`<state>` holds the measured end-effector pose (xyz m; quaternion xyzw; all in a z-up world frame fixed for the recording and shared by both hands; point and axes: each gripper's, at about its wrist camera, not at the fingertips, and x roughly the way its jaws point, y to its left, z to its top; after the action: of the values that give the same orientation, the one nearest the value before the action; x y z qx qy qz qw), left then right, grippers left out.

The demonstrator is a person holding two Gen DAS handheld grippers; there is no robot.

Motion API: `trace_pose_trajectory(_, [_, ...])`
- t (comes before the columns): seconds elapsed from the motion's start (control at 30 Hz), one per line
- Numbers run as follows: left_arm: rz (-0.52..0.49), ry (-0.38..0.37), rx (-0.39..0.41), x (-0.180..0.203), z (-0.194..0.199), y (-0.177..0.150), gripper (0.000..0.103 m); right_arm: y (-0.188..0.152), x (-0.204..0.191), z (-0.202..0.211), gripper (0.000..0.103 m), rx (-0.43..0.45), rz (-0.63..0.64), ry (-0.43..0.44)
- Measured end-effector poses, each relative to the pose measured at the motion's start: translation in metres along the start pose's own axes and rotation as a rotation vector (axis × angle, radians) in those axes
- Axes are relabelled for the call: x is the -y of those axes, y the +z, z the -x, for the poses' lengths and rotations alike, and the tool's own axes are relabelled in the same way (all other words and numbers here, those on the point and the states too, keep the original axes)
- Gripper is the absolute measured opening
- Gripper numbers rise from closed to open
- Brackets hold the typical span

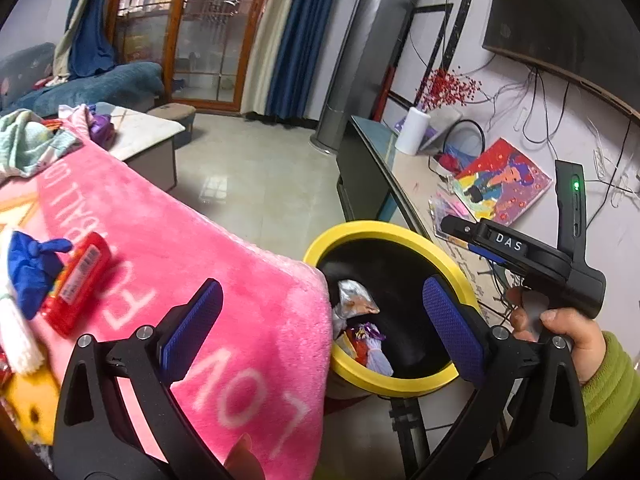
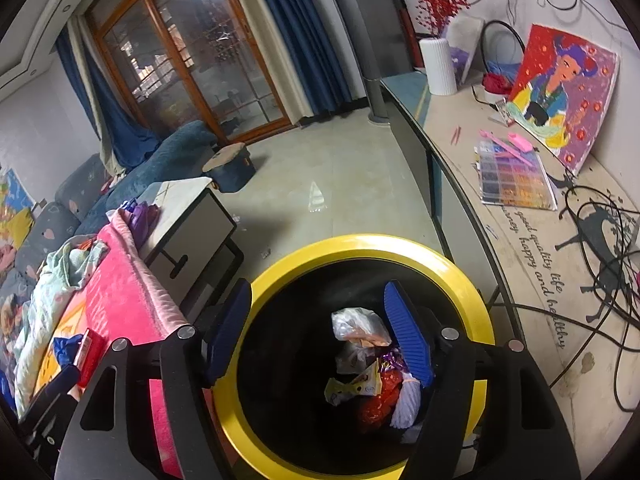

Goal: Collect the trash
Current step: 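Open both grippers to drop the wrappers into the yellow bin, then move both tools back over the remaining trash on the blanket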

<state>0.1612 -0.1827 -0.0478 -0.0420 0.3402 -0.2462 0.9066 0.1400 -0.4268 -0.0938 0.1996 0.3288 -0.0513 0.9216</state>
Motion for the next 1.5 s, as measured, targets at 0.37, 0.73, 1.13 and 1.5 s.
trace_pose_trajectory(0.37, [0.014, 0.04, 0.068, -0.016, 0.028, 0.001, 0.092, 0.0, -0.029, 0.016, 0.068, 0.033, 0.075, 0.024])
trace_pose_trajectory(0.73, [0.038, 0.091, 0.141, -0.034, 0.055, 0.006, 0.092, -0.011, -0.078, 0.037, 0.07, 0.077, 0.203, 0.063])
trace_pose_trajectory(1.13, [0.07, 0.161, 0.236, -0.06, 0.088, 0.01, 0.092, -0.026, -0.135, 0.062, 0.073, 0.116, 0.304, 0.152])
trace_pose_trajectory(1.5, [0.11, 0.232, 0.294, -0.089, 0.118, 0.009, 0.092, -0.052, -0.18, 0.073, 0.073, 0.112, 0.398, 0.244])
